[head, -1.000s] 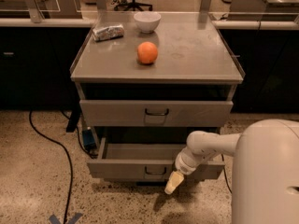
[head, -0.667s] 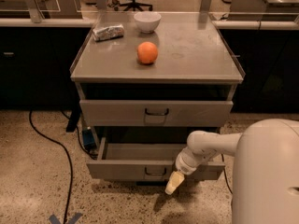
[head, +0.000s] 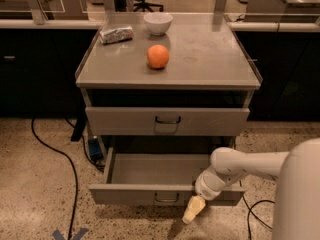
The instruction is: Open middle drawer
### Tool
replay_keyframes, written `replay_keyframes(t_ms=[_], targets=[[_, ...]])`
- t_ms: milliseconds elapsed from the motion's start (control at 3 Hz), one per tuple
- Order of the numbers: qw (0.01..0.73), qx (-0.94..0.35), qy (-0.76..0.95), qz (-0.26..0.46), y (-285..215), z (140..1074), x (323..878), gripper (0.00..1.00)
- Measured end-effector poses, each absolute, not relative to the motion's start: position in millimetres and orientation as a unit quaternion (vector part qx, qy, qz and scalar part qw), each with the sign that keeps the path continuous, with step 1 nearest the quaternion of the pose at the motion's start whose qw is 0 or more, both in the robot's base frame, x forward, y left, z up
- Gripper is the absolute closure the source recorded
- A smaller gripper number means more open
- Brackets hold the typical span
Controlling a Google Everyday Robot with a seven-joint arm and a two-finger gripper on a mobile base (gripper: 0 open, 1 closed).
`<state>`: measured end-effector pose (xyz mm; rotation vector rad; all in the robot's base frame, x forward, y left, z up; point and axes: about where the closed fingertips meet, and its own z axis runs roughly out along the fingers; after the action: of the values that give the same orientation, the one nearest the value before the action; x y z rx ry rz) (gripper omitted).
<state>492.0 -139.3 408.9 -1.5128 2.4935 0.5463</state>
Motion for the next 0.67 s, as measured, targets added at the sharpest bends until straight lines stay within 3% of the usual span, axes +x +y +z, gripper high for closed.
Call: replay_keyframes(t_ms=[667], targets=[[0.092, -0.464, 0.851, 0.230, -154.6, 415.3, 457.0, 0.00]])
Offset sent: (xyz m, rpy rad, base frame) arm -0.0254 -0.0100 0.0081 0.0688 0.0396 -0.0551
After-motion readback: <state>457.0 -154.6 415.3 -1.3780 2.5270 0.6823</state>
